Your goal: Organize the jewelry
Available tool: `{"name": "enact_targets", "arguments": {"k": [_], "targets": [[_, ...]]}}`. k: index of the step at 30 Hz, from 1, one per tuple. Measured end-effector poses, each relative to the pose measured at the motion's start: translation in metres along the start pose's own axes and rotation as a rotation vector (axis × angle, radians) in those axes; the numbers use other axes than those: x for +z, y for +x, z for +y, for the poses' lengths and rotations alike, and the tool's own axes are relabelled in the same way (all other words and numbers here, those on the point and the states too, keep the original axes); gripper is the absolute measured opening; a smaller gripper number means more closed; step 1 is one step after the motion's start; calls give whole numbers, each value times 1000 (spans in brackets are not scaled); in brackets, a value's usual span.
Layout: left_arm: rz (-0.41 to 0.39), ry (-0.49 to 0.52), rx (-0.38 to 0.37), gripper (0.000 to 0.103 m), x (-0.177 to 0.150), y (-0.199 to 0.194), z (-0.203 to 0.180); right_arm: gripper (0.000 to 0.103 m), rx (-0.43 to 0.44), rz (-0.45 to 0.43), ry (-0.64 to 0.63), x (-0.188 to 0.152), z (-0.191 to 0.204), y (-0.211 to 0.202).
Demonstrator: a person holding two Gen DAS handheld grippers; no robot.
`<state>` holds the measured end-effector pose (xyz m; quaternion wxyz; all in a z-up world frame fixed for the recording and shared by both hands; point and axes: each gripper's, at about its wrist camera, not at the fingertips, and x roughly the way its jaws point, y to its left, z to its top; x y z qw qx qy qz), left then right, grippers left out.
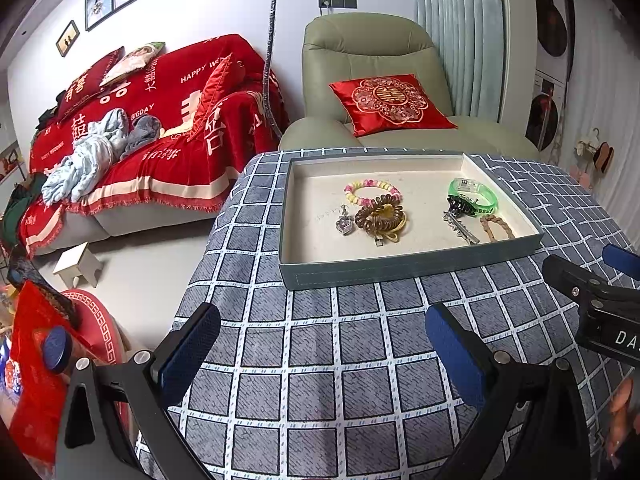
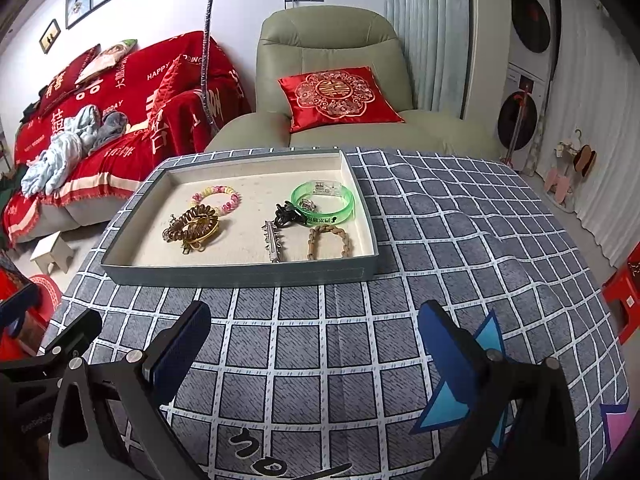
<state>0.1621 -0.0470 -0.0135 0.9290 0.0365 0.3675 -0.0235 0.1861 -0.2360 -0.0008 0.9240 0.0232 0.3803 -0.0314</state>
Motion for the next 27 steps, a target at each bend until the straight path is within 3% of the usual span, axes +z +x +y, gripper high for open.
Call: {"name": "enact_targets", "arguments": {"k": [27], "targets": [[9, -14, 1, 103, 0, 2, 3, 103, 8, -4, -12, 4, 6, -4]]}}
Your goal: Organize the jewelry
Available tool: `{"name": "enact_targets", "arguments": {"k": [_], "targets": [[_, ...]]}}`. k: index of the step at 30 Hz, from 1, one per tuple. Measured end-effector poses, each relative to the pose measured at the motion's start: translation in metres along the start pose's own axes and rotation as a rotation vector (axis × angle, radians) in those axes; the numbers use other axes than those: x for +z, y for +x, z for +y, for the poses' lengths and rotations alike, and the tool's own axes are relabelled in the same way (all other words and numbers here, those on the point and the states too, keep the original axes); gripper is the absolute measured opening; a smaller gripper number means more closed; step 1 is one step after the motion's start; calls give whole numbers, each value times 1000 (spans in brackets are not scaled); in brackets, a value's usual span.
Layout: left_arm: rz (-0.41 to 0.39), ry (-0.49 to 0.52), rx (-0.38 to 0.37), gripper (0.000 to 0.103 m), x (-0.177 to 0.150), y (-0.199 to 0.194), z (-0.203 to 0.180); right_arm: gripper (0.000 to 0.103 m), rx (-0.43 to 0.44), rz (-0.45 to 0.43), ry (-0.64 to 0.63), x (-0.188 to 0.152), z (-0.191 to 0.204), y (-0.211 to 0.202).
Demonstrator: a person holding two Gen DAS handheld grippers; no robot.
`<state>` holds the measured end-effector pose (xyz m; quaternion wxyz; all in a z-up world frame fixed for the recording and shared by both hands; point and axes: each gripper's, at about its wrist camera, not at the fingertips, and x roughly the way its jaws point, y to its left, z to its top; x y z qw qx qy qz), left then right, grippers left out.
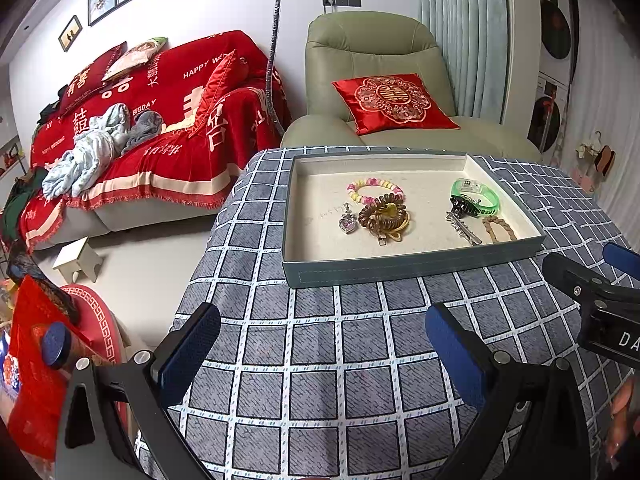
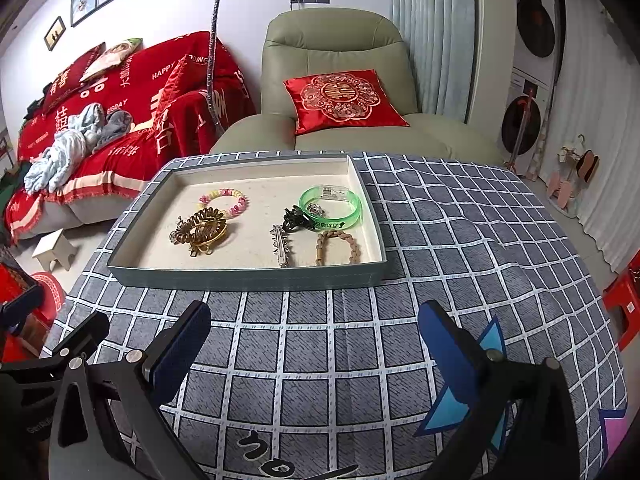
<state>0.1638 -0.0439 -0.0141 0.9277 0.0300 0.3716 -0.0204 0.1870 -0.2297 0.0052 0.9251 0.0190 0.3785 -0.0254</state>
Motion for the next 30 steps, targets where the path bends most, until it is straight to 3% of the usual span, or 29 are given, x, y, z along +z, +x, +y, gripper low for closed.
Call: {"name": "enact_targets", "arguments": {"k": [30], "targets": [[6, -7, -1, 103, 0, 1, 0, 103, 4, -2, -1, 2, 2, -1]]}}
